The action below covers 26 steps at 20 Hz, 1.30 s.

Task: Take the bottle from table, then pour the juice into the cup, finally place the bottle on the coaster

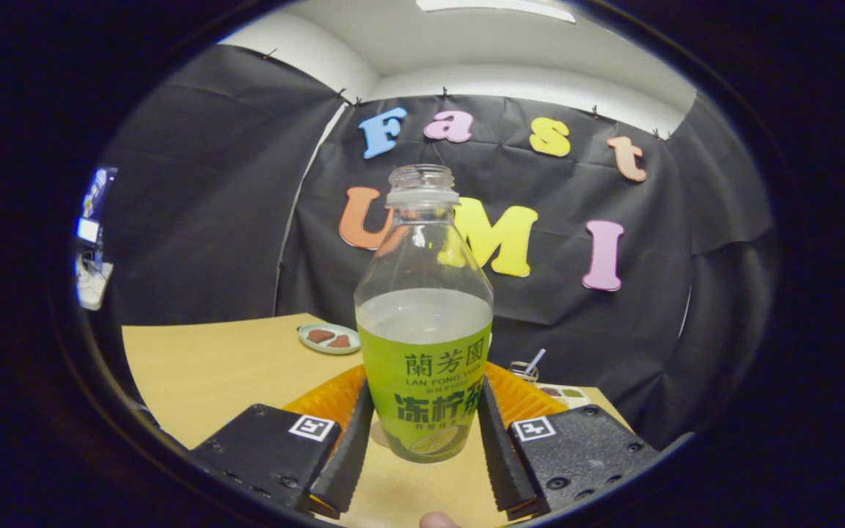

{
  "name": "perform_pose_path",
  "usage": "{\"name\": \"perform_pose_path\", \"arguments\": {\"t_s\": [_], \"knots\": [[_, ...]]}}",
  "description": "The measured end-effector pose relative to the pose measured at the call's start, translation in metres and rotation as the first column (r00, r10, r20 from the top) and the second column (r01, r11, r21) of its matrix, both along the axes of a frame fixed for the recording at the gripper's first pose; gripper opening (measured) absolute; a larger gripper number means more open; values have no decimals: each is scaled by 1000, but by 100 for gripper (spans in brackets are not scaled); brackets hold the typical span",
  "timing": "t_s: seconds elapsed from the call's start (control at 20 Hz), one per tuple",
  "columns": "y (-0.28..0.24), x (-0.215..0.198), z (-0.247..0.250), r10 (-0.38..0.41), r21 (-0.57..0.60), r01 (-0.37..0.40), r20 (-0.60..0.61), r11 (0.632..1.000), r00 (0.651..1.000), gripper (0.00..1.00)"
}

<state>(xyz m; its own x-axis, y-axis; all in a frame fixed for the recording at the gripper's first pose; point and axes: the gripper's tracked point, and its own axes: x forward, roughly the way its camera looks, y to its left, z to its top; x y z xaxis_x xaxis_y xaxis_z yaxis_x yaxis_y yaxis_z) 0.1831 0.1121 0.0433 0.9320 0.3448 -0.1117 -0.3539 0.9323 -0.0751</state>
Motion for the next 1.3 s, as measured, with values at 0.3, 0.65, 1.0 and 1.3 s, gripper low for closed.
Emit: {"name": "perform_pose_path", "arguments": {"t_s": [0.3,0.65,1.0,1.3], "knots": [[37,60,-18,78,95,-75,-27,993,997,74],[66,125,-91,123,80,-115,-101,990,987,75],[67,157,-158,108,6,-109,-216,994,970,77],[67,163,-175,114,12,-115,-247,993,962,78]]}}
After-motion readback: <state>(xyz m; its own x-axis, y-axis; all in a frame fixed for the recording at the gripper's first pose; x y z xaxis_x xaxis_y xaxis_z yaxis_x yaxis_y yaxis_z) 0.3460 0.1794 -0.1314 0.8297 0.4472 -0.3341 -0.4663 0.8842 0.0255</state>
